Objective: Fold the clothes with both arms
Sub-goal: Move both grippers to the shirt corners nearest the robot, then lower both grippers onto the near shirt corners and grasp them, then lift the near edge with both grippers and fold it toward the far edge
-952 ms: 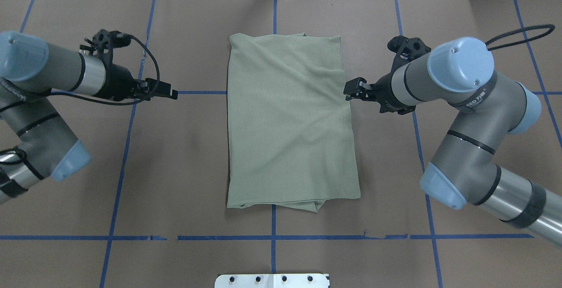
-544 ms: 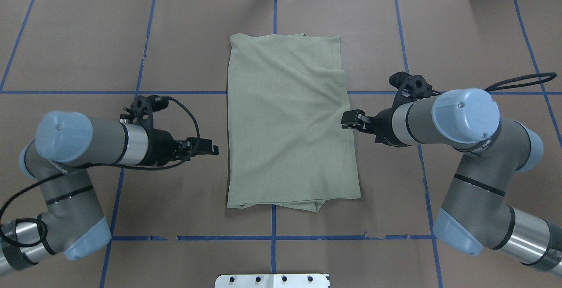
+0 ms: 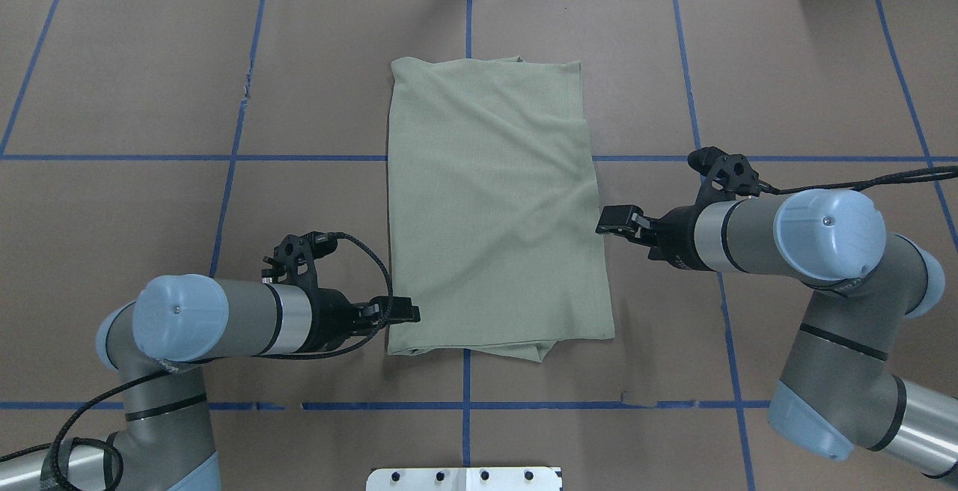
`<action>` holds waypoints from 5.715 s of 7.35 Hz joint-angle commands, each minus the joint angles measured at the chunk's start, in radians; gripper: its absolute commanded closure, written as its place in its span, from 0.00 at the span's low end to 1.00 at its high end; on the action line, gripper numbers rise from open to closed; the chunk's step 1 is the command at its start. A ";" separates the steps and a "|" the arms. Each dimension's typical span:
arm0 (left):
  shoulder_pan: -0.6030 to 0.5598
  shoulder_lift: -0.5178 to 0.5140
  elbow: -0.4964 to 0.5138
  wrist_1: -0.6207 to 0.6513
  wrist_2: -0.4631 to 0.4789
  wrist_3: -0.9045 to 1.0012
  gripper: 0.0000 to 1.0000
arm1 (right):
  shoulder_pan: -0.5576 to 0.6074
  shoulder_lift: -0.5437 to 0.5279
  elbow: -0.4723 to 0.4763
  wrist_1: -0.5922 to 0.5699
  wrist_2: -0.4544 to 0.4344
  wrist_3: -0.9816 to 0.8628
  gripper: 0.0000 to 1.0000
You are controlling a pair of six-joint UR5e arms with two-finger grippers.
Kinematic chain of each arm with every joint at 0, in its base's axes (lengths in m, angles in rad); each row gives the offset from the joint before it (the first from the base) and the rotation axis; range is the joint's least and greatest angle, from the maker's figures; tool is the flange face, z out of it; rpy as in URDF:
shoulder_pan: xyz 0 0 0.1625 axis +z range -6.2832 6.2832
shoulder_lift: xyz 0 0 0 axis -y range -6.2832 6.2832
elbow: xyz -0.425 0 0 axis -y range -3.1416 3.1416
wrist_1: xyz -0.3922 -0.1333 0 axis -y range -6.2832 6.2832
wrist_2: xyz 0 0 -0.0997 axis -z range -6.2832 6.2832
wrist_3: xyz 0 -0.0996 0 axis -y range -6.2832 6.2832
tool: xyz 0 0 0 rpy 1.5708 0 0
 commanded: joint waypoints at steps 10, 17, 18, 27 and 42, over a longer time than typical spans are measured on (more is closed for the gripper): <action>0.030 -0.030 0.042 0.001 0.013 -0.005 1.00 | -0.067 -0.002 -0.009 -0.012 -0.074 0.017 0.00; 0.030 -0.030 0.026 -0.002 0.005 -0.005 1.00 | -0.226 0.209 -0.020 -0.423 -0.159 0.525 0.00; 0.029 -0.030 0.026 -0.006 0.005 -0.005 1.00 | -0.240 0.209 -0.047 -0.421 -0.169 0.563 0.00; 0.029 -0.027 0.020 -0.009 0.005 -0.005 1.00 | -0.288 0.250 -0.086 -0.418 -0.255 0.669 0.98; -0.178 -0.160 -0.129 0.438 -0.174 0.180 1.00 | -0.164 0.374 0.078 -0.677 -0.210 0.444 1.00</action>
